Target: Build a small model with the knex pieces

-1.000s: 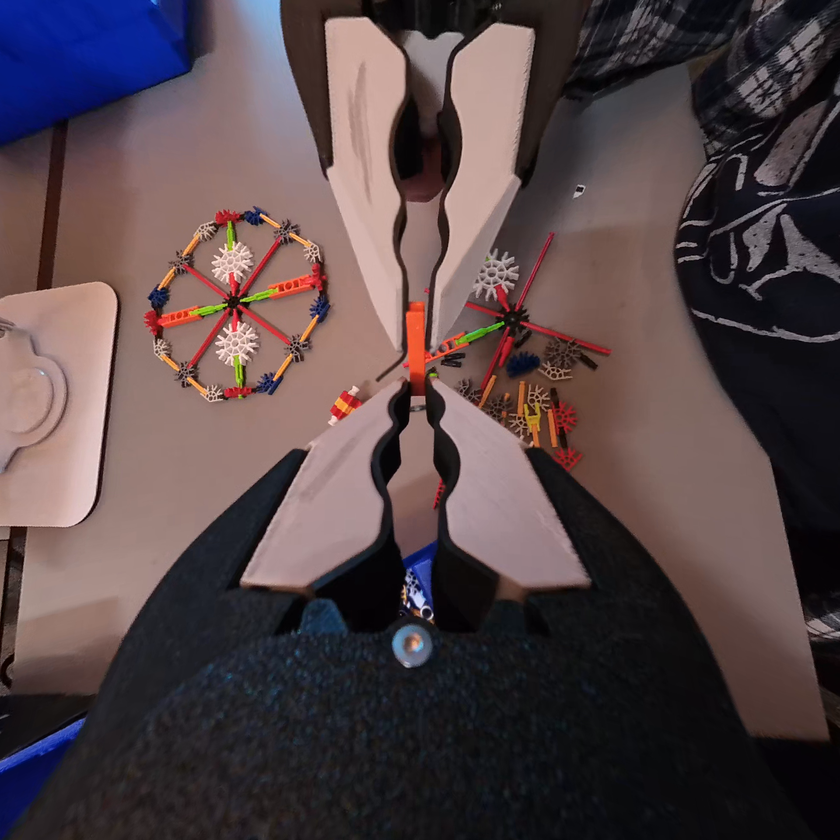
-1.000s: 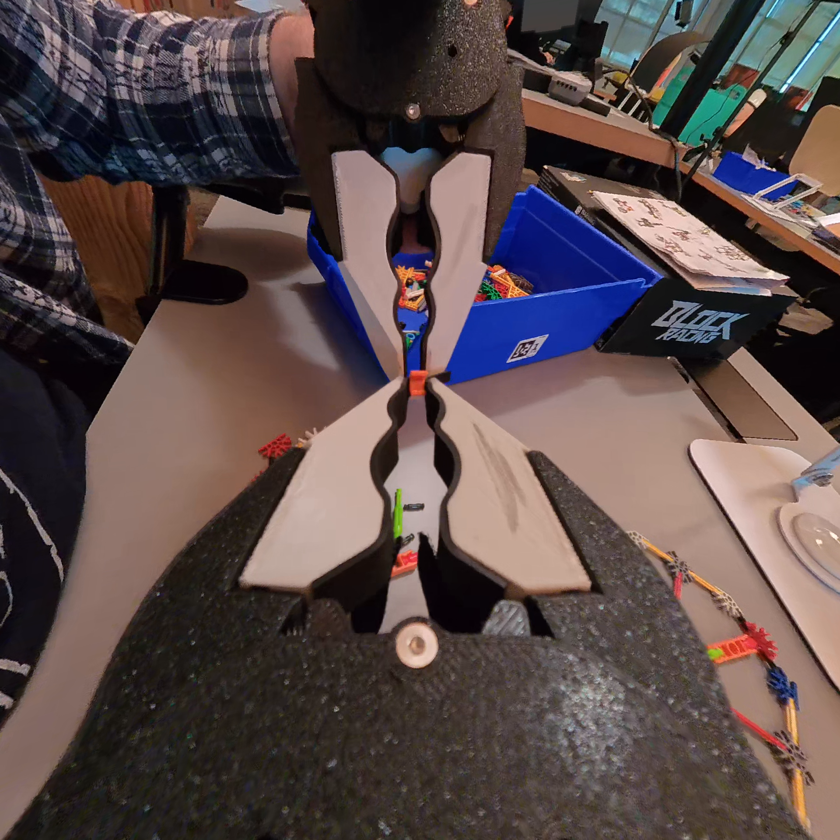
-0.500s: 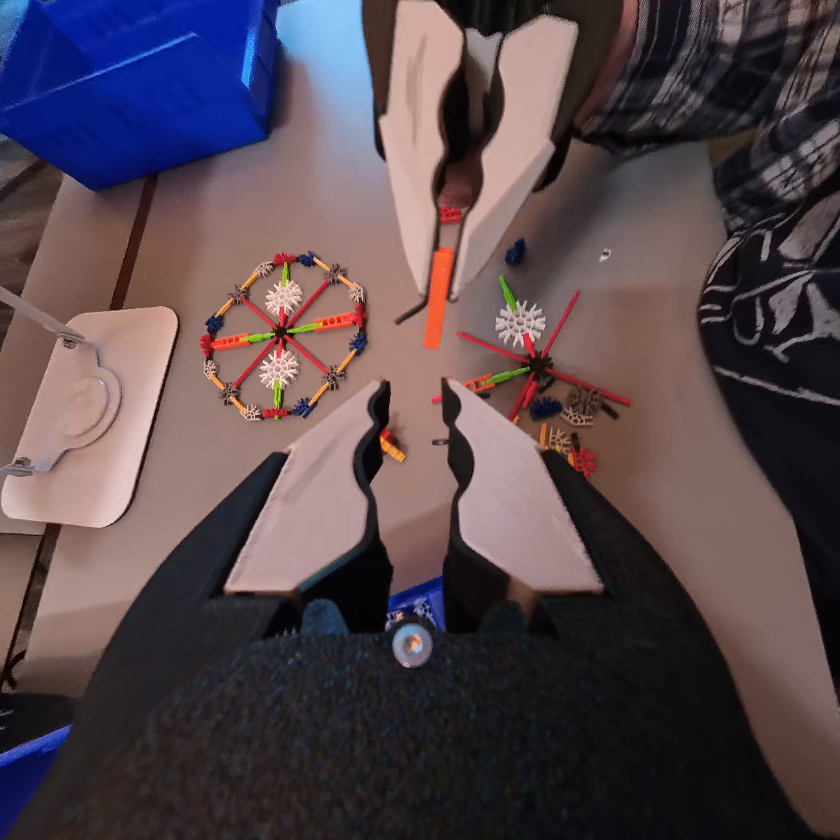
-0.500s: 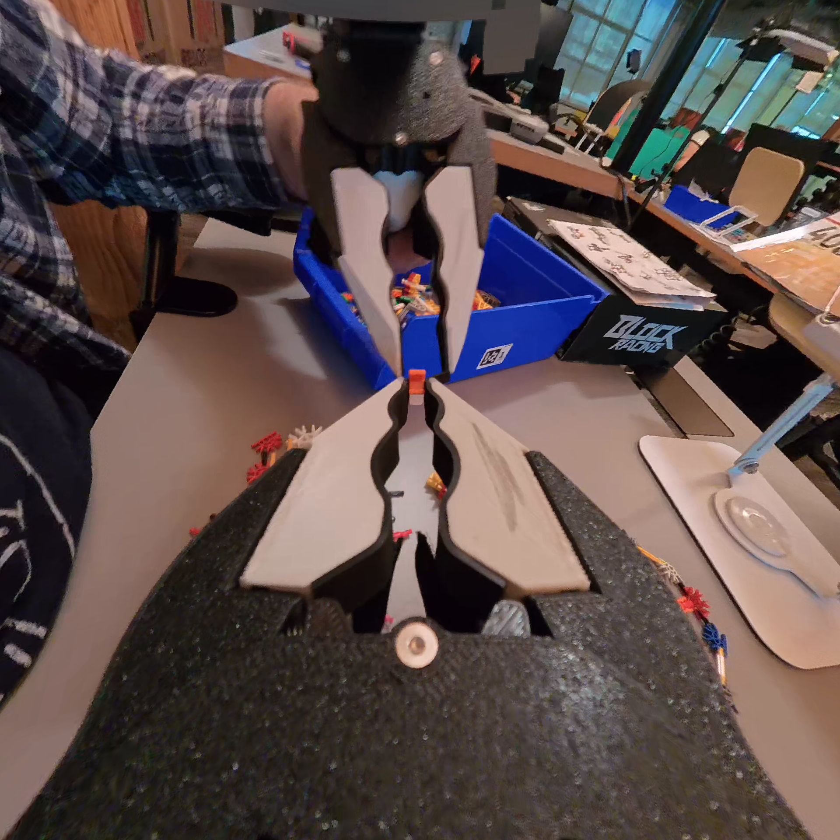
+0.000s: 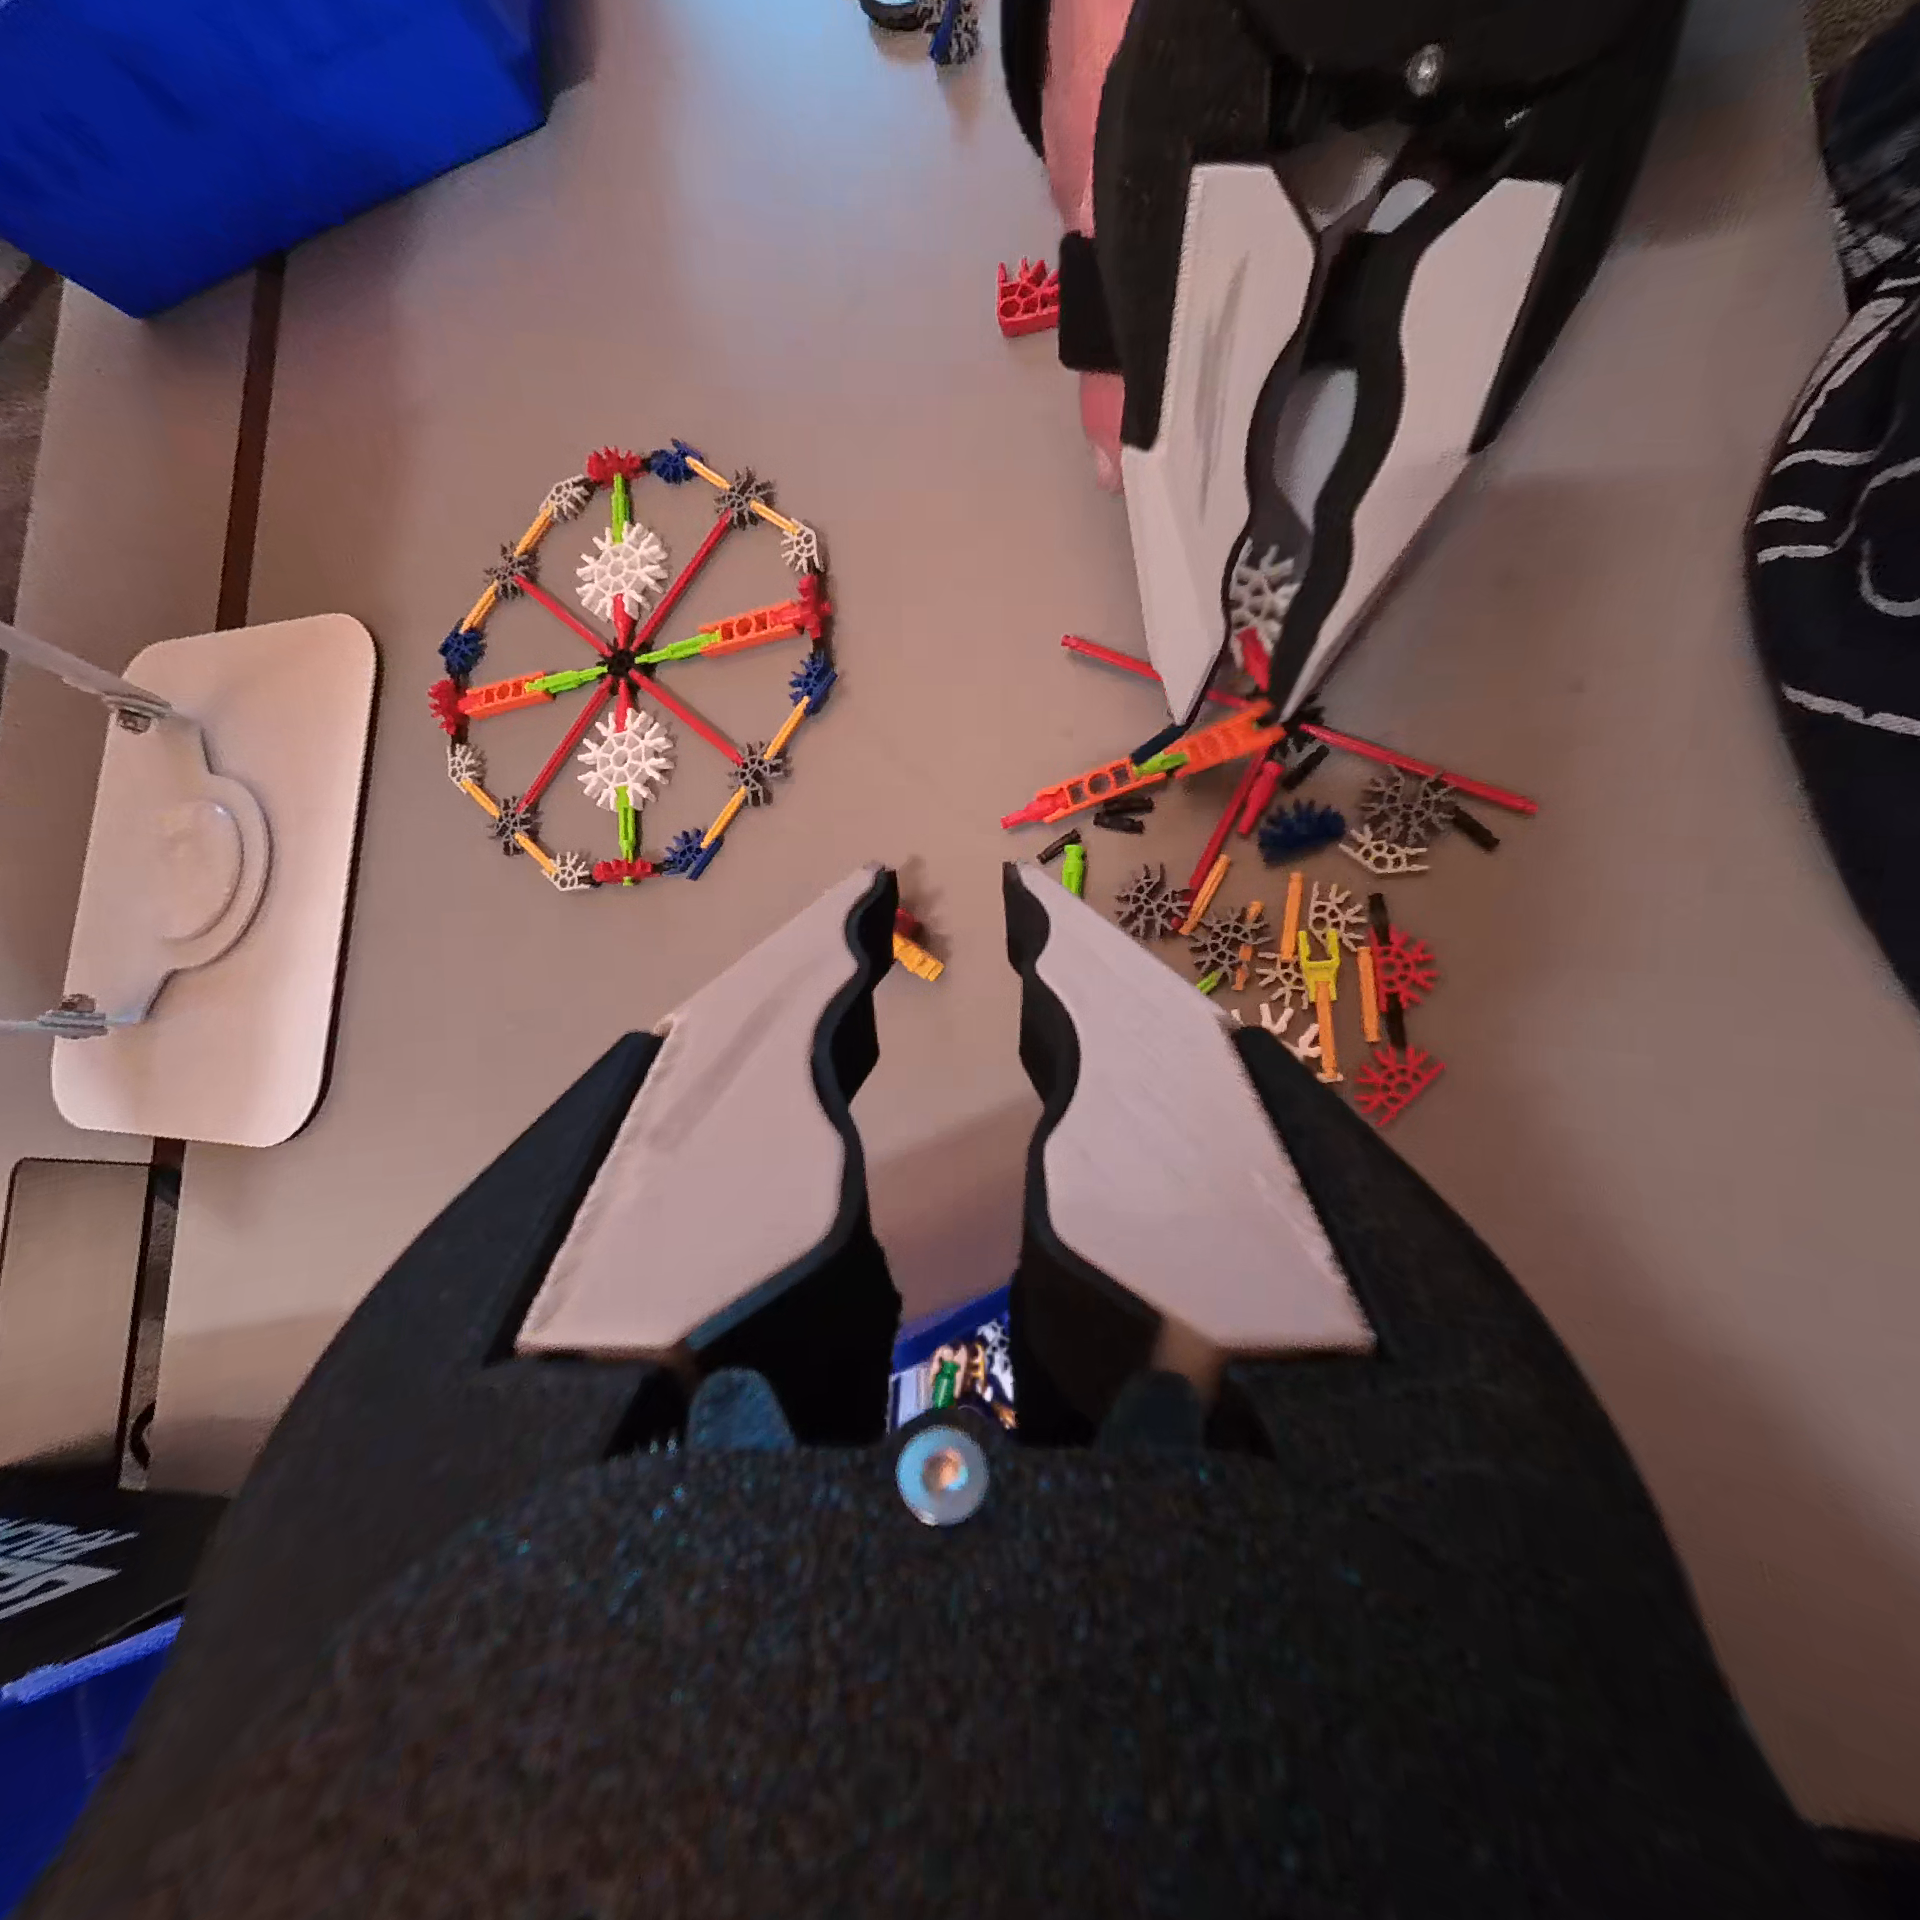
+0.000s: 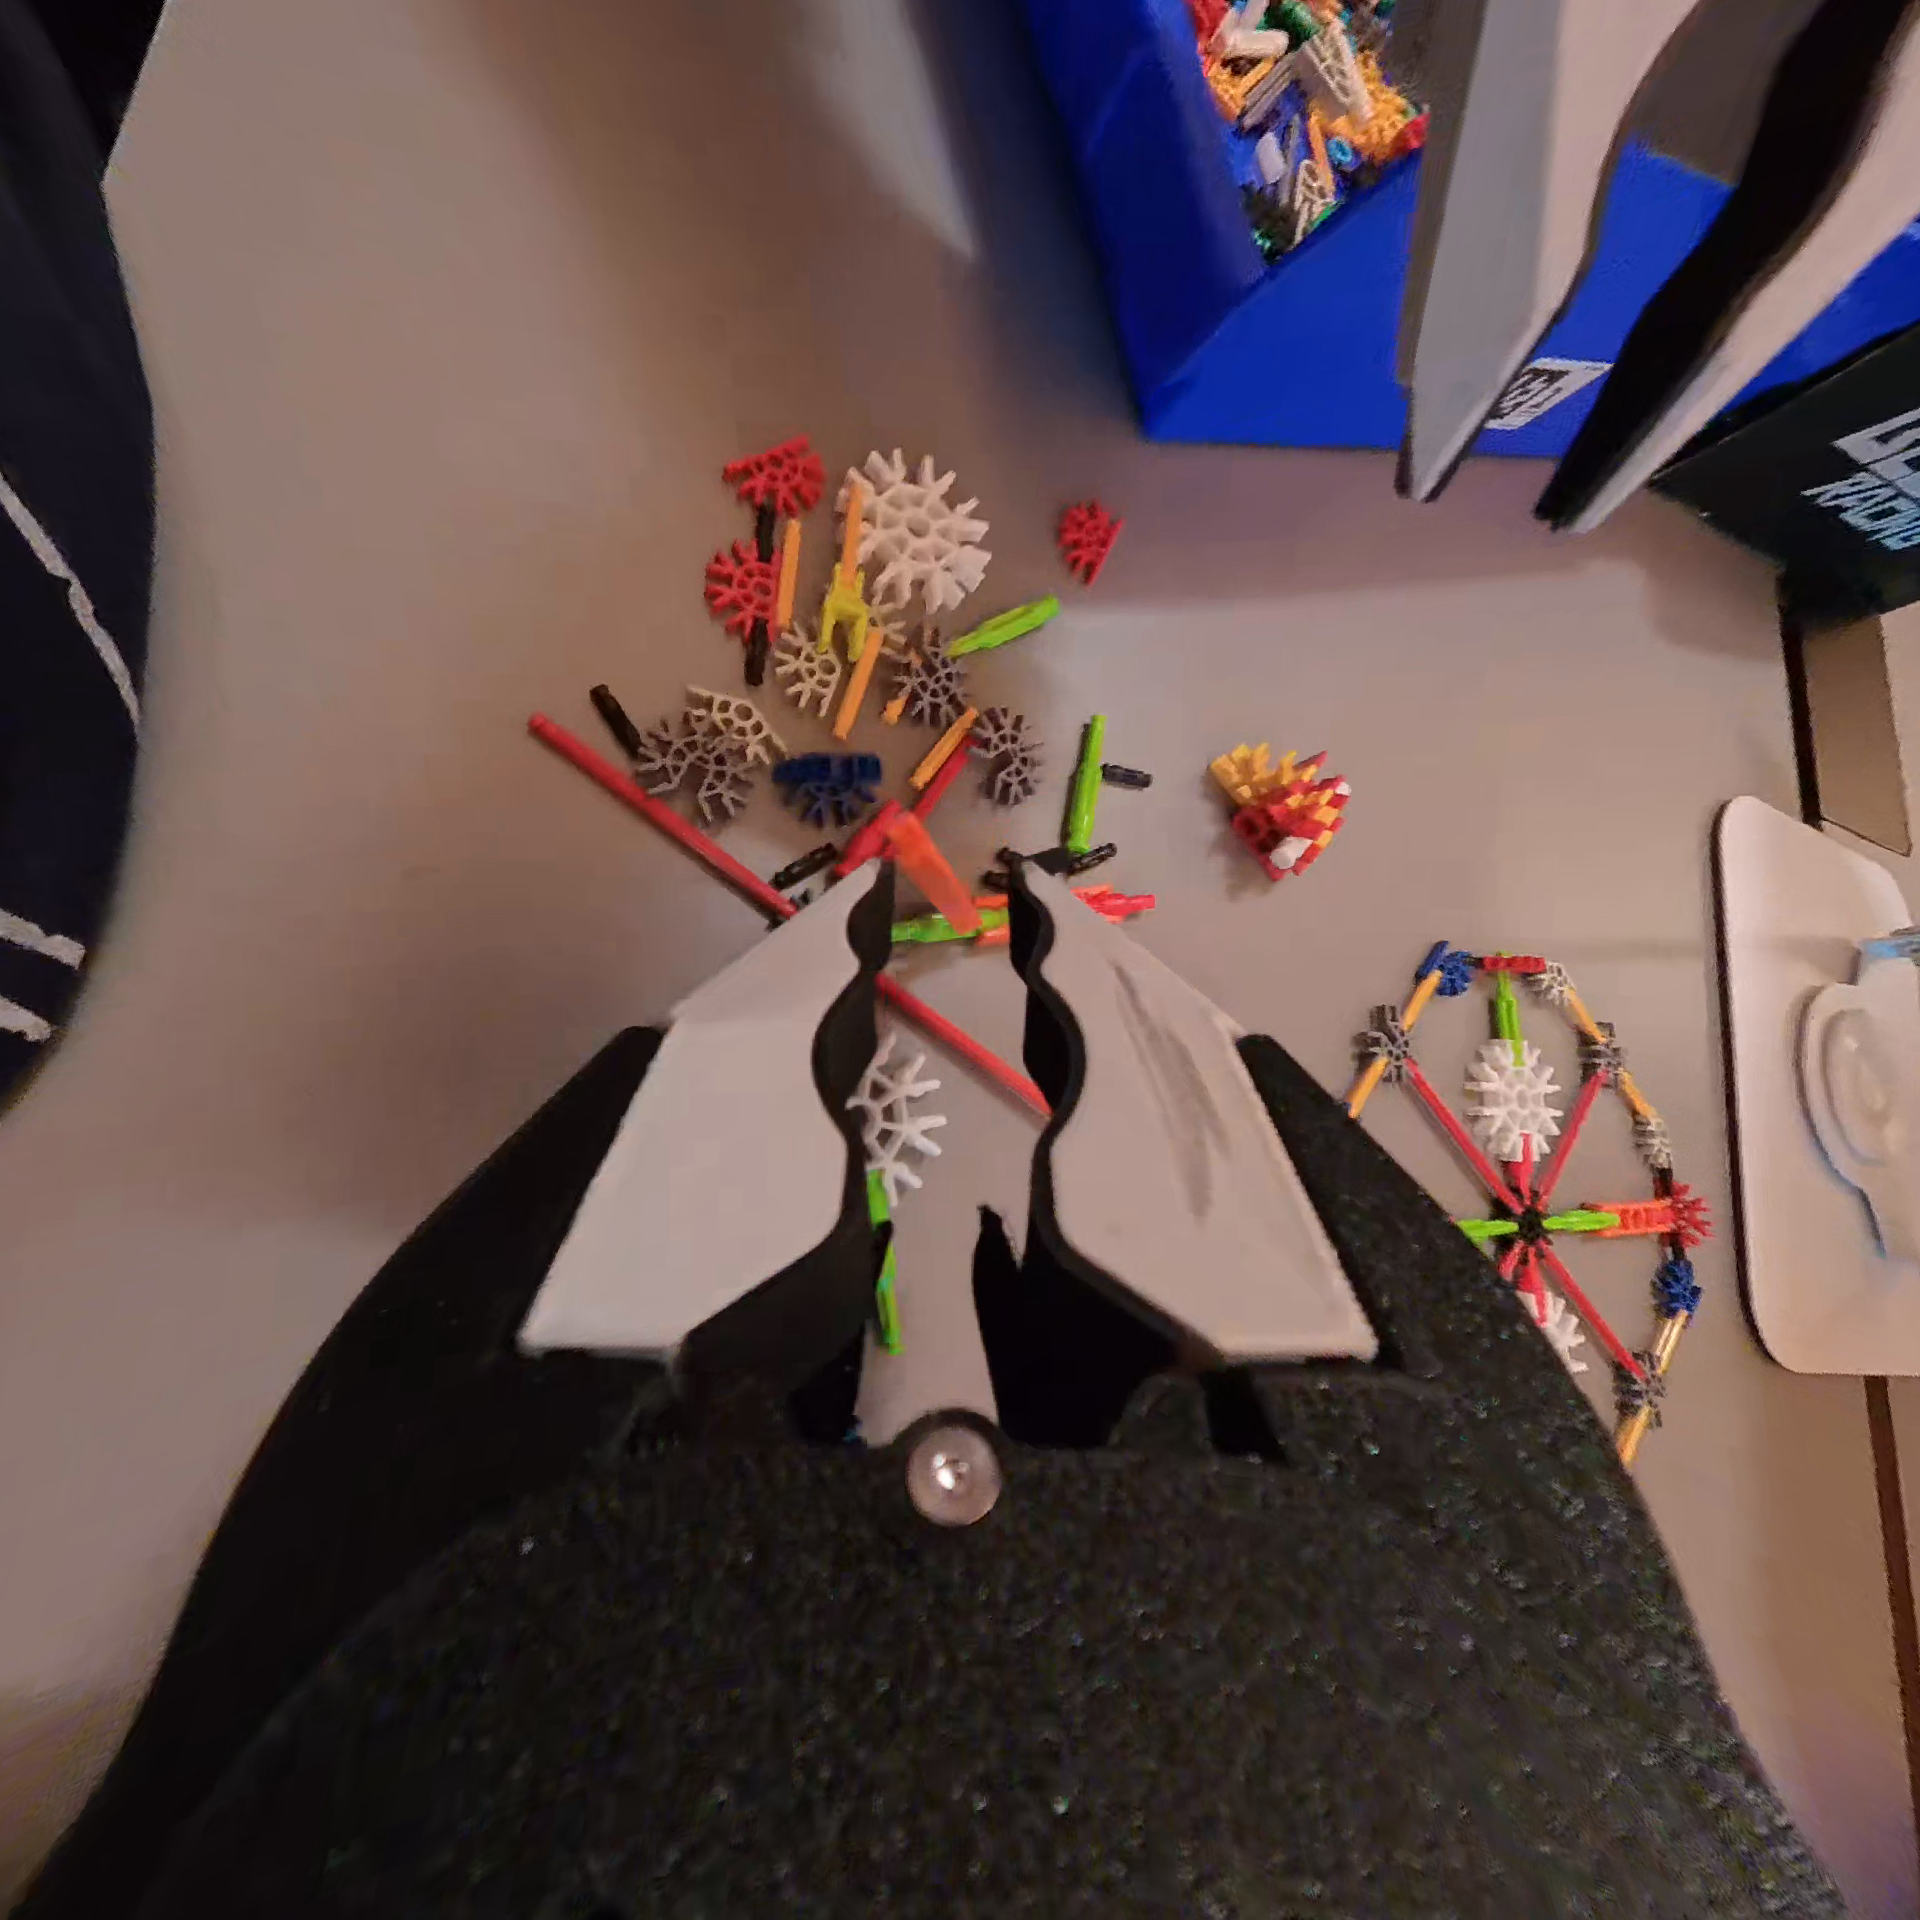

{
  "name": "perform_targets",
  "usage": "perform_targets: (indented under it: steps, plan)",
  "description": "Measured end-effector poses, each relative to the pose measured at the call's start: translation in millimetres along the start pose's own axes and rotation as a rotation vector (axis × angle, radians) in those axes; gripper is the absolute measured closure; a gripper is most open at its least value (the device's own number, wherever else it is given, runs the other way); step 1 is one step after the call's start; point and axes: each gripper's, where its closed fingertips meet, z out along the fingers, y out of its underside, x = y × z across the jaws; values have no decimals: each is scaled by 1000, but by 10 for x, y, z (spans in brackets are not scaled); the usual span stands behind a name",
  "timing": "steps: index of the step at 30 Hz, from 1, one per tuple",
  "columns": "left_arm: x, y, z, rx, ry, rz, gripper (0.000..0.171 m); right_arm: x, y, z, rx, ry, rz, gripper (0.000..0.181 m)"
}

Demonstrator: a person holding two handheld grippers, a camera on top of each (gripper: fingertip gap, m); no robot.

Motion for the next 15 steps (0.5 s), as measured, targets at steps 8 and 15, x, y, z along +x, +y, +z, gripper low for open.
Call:
perform_targets:
  steps: [8,15]
  plan:
    - [-36,-138,-74,74,-10,-34,150,341,-189,-211,150,107,130,157]
    - [-65,-426,-133,213,-70,-48,153,728,-682,-594,555,167,364,155]
